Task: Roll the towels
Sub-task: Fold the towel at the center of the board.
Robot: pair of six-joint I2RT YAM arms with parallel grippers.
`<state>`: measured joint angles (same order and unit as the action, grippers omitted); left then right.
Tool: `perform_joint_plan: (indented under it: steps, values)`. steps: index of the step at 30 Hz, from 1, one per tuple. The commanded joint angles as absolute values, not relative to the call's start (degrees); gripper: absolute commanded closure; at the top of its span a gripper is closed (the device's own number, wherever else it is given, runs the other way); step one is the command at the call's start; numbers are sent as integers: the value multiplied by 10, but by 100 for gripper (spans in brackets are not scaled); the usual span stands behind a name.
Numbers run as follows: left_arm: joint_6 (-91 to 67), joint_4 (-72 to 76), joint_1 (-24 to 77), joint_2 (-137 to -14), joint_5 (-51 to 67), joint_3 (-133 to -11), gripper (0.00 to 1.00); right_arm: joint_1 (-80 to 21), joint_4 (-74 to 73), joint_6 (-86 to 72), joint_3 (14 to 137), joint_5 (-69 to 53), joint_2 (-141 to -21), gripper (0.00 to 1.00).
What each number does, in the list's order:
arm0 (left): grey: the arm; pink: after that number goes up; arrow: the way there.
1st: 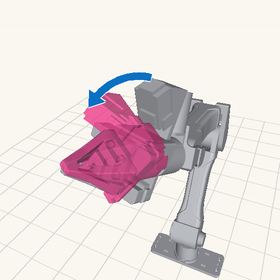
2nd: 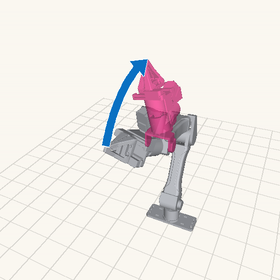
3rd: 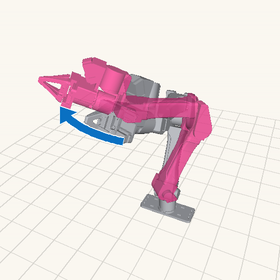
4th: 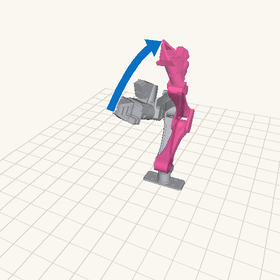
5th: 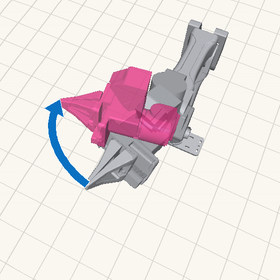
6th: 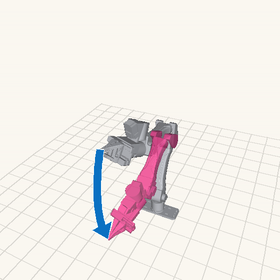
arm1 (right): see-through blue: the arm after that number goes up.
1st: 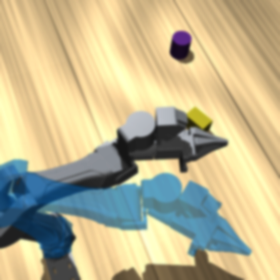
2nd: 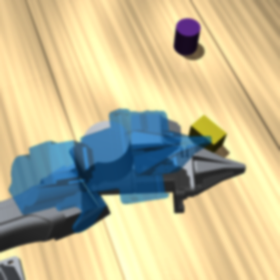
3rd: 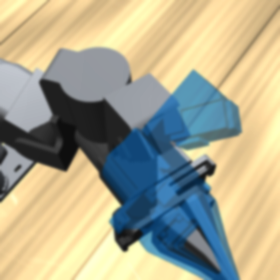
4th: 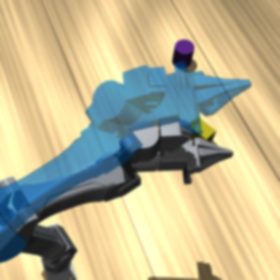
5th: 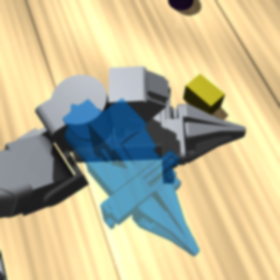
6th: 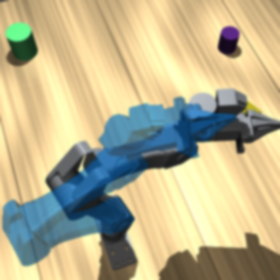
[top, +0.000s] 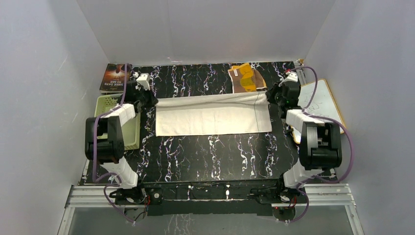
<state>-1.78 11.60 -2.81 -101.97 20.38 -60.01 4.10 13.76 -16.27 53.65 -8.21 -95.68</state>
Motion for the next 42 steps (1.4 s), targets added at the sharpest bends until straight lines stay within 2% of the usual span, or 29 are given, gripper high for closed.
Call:
perform_joint_plan:
  steps: [1, 5, 10, 17, 25, 28, 29, 30, 31, 32, 33, 35, 36, 37, 38, 40, 42]
  values:
    - [-14, 142, -15, -912, 190, -528, 100, 52, 342, -189, 438, -32, -848, 100]
    - [-33, 118, -5, -852, 181, -474, 100, 52, 342, -212, 365, 4, -788, 100]
    - [-66, 113, 19, -807, 166, -410, 100, 52, 325, -223, 313, 30, -768, 100]
    - [-95, 67, 47, -787, 103, -393, 100, 52, 265, -255, 266, 36, -723, 100]
    - [-119, 35, 47, -742, 96, -369, 100, 52, 204, -261, 219, 88, -637, 100]
    - [-123, 21, 47, -725, 102, -363, 100, 52, 190, -266, 205, 106, -608, 86]
    - [-123, 11, 47, -720, 108, -364, 98, 52, 186, -267, 205, 109, -599, 76]
    - [-127, -2, 47, -716, 110, -367, 86, 52, 183, -268, 187, 110, -588, 60]
    - [-135, -18, 47, -711, 107, -374, 75, 52, 180, -268, 179, 112, -577, 39]
    - [-143, -30, 47, -703, 103, -379, 66, 52, 172, -270, 177, 119, -563, 25]
    - [-147, -39, 47, -689, 100, -384, 60, 52, 169, -271, 176, 136, -545, 20]
    - [-155, -31, 47, -629, 101, -389, 52, 52, 175, -268, 173, 155, -506, 18]
    - [-155, -14, 47, -607, 103, -390, 45, 52, 186, -274, 171, 163, -484, 18]
    - [-155, 8, 47, -568, 100, -390, 26, 52, 201, -284, 170, 167, -460, 19]
    - [-158, 31, 47, -547, 93, -392, 18, 51, 222, -295, 169, 168, -439, 19]
    - [-163, 57, 47, -541, 81, -414, 12, 44, 271, -297, 180, 143, -425, 19]
    - [-158, 30, 47, -590, 95, -468, 14, 32, 271, -264, 235, 98, -457, 19]
